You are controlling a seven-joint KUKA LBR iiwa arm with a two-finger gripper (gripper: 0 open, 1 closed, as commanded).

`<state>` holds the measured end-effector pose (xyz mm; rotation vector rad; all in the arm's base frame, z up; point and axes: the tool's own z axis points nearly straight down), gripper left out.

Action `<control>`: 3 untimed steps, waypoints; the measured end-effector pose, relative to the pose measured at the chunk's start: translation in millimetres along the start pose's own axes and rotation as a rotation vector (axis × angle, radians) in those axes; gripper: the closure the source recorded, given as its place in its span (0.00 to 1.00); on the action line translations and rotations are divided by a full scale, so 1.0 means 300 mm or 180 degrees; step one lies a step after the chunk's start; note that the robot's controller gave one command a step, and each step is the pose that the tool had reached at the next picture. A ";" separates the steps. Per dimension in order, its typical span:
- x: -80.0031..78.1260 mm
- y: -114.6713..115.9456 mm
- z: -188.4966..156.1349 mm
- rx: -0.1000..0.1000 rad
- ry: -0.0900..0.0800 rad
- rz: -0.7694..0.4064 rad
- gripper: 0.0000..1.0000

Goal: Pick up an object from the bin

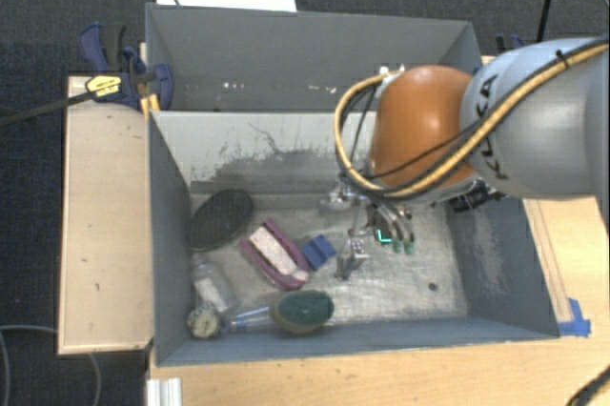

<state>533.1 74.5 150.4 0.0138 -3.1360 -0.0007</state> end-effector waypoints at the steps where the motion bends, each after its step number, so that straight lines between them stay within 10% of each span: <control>1: -0.021 0.000 0.272 -0.0006 -0.0036 0.0036 0.00; 2: -0.029 0.002 0.249 -0.0010 -0.0054 0.0047 1.00; 3: -0.026 0.016 -0.321 0.0006 -0.0050 -0.1302 1.00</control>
Offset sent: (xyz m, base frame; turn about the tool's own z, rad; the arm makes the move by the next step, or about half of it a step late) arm 0.0043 -0.0004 -0.0804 0.0213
